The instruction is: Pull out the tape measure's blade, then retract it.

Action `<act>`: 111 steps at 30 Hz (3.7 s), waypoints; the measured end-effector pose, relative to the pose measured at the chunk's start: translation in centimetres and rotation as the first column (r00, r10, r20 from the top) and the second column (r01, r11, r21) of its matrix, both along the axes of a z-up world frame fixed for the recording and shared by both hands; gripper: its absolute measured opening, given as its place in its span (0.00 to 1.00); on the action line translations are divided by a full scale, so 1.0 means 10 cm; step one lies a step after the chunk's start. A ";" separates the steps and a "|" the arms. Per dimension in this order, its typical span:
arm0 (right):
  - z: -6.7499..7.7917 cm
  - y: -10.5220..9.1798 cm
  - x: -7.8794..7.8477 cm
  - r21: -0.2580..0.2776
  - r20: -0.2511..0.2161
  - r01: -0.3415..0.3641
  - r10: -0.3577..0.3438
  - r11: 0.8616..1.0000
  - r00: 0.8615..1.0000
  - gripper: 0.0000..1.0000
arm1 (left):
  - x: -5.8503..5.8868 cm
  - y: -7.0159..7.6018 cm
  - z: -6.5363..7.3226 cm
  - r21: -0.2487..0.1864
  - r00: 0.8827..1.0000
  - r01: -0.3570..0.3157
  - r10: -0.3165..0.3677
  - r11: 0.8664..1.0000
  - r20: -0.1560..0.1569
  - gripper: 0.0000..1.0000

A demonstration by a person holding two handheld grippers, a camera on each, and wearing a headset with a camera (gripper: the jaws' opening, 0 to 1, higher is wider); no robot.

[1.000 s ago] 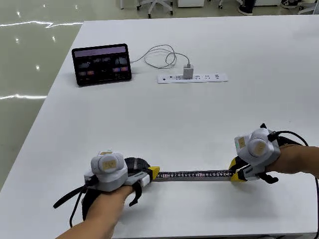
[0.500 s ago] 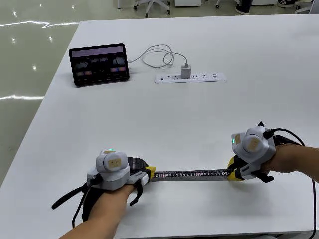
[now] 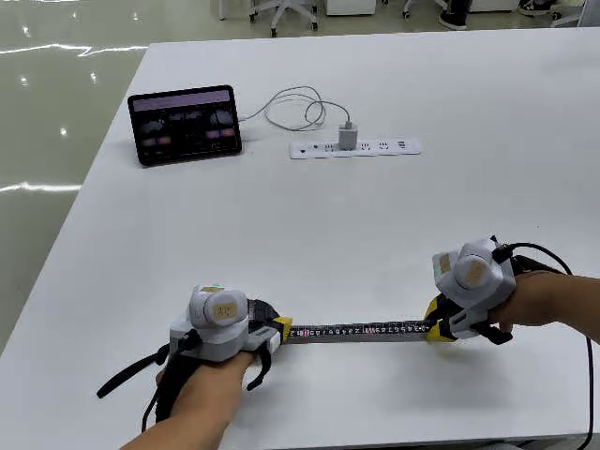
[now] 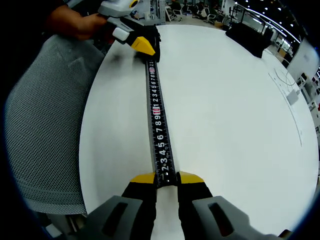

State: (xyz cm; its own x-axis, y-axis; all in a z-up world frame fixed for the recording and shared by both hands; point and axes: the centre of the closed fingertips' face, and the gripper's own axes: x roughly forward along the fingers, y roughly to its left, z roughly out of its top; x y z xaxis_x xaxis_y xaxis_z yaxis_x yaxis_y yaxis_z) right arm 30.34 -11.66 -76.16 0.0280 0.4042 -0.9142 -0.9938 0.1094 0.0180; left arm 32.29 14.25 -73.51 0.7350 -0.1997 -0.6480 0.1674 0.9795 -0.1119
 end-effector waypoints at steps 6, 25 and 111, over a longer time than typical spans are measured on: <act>0.00 0.01 0.00 0.003 -0.002 -0.008 0.008 1.000 1.000 0.11 | 0.00 0.00 0.00 -0.002 1.000 0.000 0.000 1.000 -0.001 0.64; 0.00 0.10 0.00 0.022 0.007 -0.002 0.002 1.000 1.000 0.11 | -0.01 0.00 0.00 -0.007 1.000 -0.001 0.001 1.000 -0.004 0.65; 0.02 0.78 -0.03 0.119 0.010 -0.044 0.044 0.992 0.999 0.12 | 0.00 0.00 0.00 -0.018 1.000 0.000 0.000 1.000 0.000 0.65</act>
